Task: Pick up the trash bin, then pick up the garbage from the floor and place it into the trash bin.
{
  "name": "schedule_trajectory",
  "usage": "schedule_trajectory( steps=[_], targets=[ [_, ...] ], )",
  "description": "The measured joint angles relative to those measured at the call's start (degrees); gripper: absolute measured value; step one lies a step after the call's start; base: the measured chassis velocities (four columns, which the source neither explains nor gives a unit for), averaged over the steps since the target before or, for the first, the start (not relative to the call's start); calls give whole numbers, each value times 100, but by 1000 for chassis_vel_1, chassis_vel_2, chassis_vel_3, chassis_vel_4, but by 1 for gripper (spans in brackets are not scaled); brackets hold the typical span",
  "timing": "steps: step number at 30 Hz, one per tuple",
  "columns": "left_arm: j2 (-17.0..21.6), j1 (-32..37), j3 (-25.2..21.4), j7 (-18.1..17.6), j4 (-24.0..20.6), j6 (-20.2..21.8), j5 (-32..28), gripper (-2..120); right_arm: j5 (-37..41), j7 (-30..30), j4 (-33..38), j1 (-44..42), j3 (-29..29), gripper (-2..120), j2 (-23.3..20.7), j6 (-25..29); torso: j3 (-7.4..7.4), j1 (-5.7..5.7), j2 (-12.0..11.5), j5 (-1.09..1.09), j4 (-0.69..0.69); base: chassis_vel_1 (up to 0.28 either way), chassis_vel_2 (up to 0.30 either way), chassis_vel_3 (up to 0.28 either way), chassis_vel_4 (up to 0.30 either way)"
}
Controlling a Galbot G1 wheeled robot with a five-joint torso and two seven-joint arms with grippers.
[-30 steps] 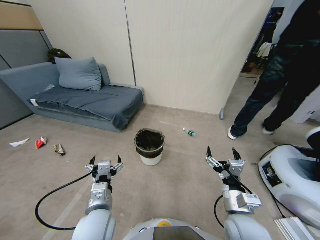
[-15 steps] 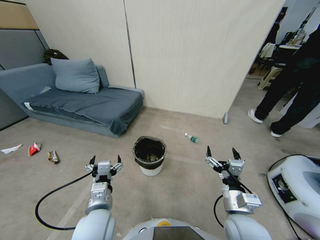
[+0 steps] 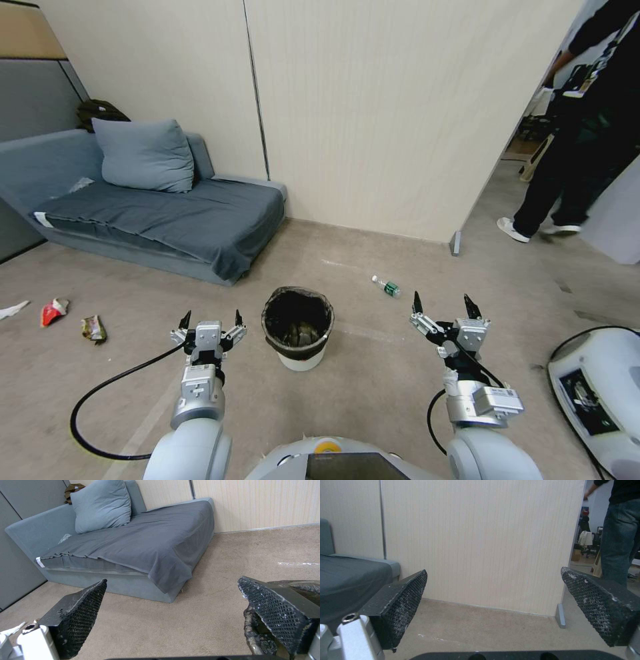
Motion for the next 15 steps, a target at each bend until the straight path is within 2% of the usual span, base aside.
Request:
schedule_trajectory(
  steps=[15],
  targets=[
    [0,2,1,4,0,-4,6,100,-200,0,-24,-11,-71,100,0,203,0,0,0,0,0,0,0,0,0]
  ],
)
